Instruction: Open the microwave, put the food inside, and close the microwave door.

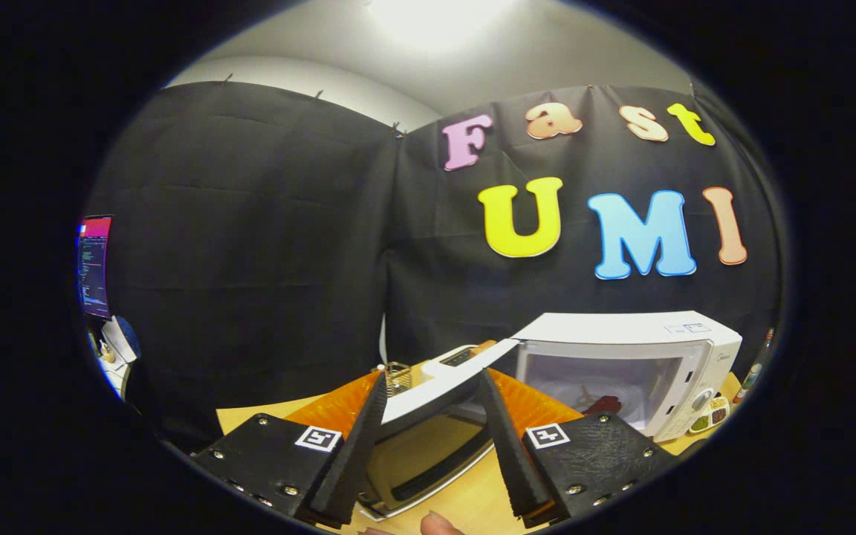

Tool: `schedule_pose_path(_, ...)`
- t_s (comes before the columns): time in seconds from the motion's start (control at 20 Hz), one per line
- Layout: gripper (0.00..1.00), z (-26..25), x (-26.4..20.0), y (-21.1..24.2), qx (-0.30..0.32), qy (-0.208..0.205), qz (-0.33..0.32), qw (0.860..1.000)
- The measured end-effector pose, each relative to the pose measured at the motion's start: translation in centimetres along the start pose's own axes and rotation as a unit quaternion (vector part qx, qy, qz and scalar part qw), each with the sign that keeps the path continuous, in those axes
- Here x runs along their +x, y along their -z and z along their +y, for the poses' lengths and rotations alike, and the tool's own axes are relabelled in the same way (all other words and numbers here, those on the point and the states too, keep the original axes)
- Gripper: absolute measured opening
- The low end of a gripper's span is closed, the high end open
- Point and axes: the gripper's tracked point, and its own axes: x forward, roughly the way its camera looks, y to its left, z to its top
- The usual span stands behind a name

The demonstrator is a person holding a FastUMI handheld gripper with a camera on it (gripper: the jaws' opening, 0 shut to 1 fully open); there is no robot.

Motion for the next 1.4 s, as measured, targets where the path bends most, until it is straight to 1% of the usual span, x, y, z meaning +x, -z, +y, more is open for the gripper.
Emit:
schedule_pose_path(0.05,0.76,1.9,-0.8,-0.5,-0.003,-0.016,-0.004,1.0)
schedule_pose_path(0.1,0.82,3.8,-1.4,-0.8,-0.006,-0.035,-0.01,0.999)
schedule_pose_path(0.2,0.82,7.6,-2.2,-1.1,-0.008,-0.073,-0.021,0.997)
schedule_pose_path(0.25,0.82,9.1,-2.0,-0.7,-0.004,-0.085,-0.019,0.996)
schedule_pose_path(0.4,0.82,13.6,-1.7,1.8,-0.003,-0.138,0.001,0.99)
schedule_pose_path(0.45,0.65,14.1,-0.9,2.8,-0.006,-0.129,0.005,0.992)
schedule_pose_path(0.55,0.31,13.5,0.5,5.0,-0.018,-0.1,0.024,0.995)
schedule_pose_path(0.6,0.17,13.7,1.6,6.6,-0.019,-0.094,0.041,0.995)
schedule_pose_path(0.7,0.1,13.4,2.7,9.4,-0.023,-0.084,0.074,0.993)
schedule_pose_path(0.75,0.1,12.1,2.9,10.3,-0.029,-0.061,0.085,0.994)
schedule_pose_path(0.8,0.1,11.2,3.1,11.4,-0.033,-0.049,0.099,0.993)
schedule_pose_path(0.85,0.1,10.4,3.3,12.5,-0.03,-0.045,0.112,0.992)
schedule_pose_path(0.9,0.02,10.5,3.0,13.3,-0.021,-0.057,0.126,0.99)
schedule_pose_path(0.95,0.01,10.1,2.4,13.7,-0.022,-0.057,0.128,0.99)
schedule_pose_path(1.05,0.01,8.4,0.4,13.4,-0.049,-0.04,0.12,0.991)
schedule_pose_path(1.25,0.01,3.6,-2.4,13.5,-0.061,-0.003,0.125,0.99)
schedule_pose_path(1.4,0.01,-1.8,-4.0,12.9,-0.068,0.051,0.123,0.989)
